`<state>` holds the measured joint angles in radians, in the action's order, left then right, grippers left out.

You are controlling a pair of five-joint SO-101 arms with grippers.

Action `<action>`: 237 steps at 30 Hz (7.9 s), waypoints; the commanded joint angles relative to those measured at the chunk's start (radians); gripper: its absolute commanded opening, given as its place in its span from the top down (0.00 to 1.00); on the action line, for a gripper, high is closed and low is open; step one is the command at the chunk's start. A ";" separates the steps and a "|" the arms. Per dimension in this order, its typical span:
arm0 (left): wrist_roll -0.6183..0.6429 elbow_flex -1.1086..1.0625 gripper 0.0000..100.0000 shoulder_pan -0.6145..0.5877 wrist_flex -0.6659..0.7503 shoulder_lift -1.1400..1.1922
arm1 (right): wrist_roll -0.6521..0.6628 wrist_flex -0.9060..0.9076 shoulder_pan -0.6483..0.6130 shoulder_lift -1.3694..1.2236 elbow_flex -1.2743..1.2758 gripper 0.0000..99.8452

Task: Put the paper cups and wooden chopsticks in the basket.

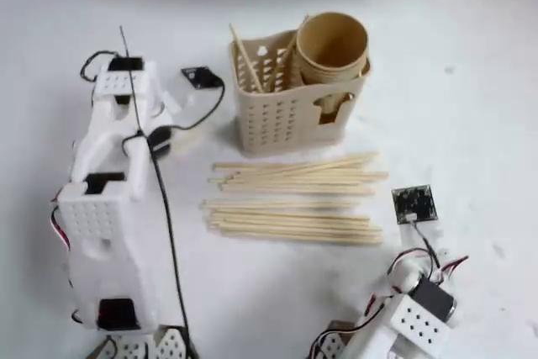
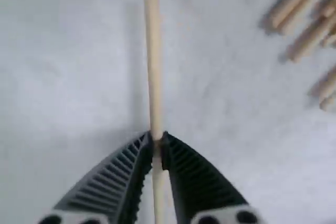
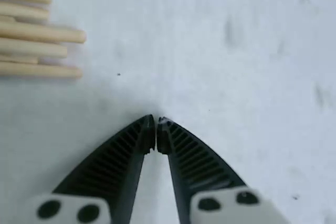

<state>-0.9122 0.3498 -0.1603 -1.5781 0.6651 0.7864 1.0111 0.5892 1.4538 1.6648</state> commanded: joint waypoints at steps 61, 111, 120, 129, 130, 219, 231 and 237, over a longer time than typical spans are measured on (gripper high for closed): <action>0.767 -0.493 0.98 0.573 1.203 -1.099 | 0.012 -0.016 0.019 0.005 -0.003 0.98; 0.718 -1.063 0.87 0.220 0.806 -0.984 | 0.012 -0.016 0.019 0.005 -0.003 0.98; 0.471 -0.954 0.88 0.246 0.632 -0.875 | 0.012 -0.016 0.019 0.005 -0.003 0.98; 0.123 -1.229 0.93 0.306 0.506 -1.218 | 0.012 -0.016 0.019 0.005 -0.003 0.98; 0.114 -1.249 0.92 0.305 0.497 -1.256 | 0.012 -0.016 0.019 0.005 -0.003 0.98; 0.316 -0.845 0.97 -0.170 0.548 -0.599 | 0.012 -0.016 0.019 0.005 -0.003 0.98; 0.408 -0.847 0.86 -0.073 0.514 -0.674 | 0.012 -0.016 0.019 0.005 -0.003 0.98; 0.473 -0.848 0.86 -0.053 0.568 -0.911 | 0.012 -0.016 0.019 0.005 -0.003 0.98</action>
<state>-0.5086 -0.5140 -0.2401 -1.0595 -0.0652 0.7864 1.0111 0.5892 1.4538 1.6648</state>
